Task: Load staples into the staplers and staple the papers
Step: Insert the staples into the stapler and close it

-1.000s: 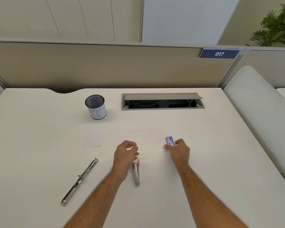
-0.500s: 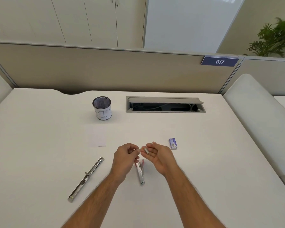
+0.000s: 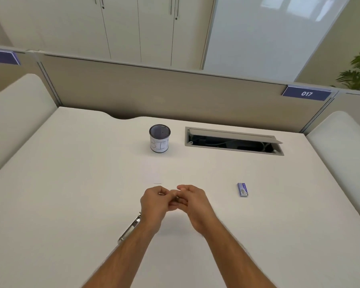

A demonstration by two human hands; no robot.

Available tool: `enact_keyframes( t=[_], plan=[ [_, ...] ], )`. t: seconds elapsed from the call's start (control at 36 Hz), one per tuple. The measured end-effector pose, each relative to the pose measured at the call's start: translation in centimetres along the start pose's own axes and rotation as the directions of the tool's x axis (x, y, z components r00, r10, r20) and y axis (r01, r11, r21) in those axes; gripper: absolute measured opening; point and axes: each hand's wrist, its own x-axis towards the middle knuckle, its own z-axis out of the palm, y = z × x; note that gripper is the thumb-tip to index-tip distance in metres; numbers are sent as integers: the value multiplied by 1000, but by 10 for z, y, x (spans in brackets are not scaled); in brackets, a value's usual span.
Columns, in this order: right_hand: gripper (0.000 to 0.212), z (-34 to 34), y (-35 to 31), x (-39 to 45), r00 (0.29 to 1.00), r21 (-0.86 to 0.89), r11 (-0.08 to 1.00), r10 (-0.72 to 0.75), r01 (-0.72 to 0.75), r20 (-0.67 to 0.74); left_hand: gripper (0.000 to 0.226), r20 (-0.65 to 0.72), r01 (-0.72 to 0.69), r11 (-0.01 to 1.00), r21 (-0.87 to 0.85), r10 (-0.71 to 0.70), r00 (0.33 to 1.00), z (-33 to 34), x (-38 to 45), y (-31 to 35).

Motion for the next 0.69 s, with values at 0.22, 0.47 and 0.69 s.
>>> enact_keyframes(
  t=[0.22, 0.47, 0.69],
  plan=[
    [33, 23, 8, -2, 987, -417, 895, -136, 158, 84, 14, 107, 184, 930, -318, -158, 982, -37, -1, 4],
    [49, 32, 8, 1, 978, -525, 825, -173, 210, 119, 22, 124, 187, 915, -357, -152, 981, -57, 3, 0],
    [14, 38, 7, 6, 959, -744, 610, -234, 274, 161, 9, 101, 128, 956, -265, -105, 989, -64, 3, -4]
  ],
)
